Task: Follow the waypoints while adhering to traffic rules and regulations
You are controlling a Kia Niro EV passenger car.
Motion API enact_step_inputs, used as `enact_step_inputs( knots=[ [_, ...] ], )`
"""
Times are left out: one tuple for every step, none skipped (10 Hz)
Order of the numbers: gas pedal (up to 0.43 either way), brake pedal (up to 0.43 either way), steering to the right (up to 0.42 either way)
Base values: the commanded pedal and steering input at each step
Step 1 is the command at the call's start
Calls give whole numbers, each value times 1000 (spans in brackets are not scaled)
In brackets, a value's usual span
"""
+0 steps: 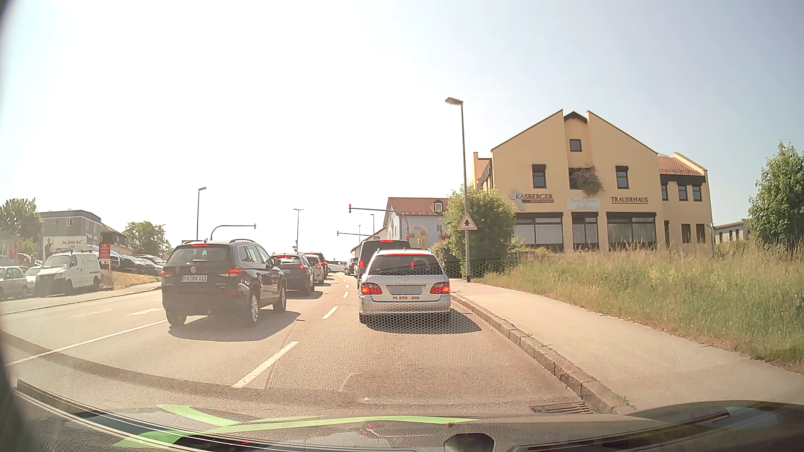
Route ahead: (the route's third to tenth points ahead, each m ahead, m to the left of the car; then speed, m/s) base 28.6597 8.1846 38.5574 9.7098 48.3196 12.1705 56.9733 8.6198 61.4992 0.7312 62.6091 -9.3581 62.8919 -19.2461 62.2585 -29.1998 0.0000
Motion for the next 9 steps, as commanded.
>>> enact_step_inputs(
  knots=[
    [0,262,-24],
    [0,268,-24],
    [0,262,-24],
    [0,262,-24],
    [0,268,-24],
    [0,262,-24],
    [0,262,-24],
    [0,262,-24],
    [0,262,-24]
  ],
)
